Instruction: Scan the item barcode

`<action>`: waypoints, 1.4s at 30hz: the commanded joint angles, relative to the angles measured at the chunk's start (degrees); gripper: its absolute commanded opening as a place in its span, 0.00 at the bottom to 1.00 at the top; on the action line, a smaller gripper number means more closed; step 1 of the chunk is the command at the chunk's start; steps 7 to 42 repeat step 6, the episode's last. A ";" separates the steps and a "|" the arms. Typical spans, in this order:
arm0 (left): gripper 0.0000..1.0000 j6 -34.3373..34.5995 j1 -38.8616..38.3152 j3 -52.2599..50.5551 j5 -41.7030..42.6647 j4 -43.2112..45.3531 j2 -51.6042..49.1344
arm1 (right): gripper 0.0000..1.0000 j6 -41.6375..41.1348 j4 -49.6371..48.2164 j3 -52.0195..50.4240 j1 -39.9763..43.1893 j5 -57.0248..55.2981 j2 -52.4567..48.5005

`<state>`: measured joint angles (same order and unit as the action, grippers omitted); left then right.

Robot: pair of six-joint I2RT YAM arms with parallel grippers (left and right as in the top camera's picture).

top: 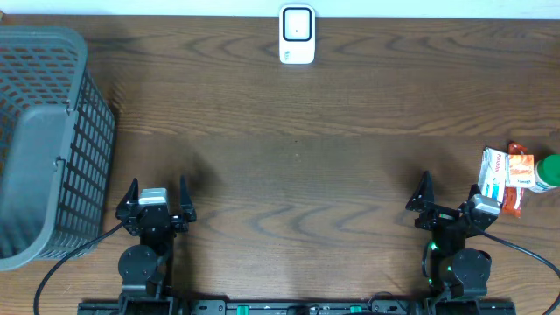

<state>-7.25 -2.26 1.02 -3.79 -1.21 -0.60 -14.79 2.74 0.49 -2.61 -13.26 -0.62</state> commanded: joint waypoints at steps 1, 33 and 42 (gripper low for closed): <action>0.87 0.94 0.31 -0.79 -0.52 -2.64 0.37 | 0.99 0.72 0.09 -0.17 -0.44 0.24 0.33; 0.87 0.94 0.31 -0.79 -0.52 -2.64 0.37 | 0.99 0.72 0.09 -0.17 -0.44 0.24 0.33; 0.87 0.94 0.31 -0.79 -0.52 -2.64 0.37 | 0.99 0.72 0.09 -0.17 -0.44 0.24 0.33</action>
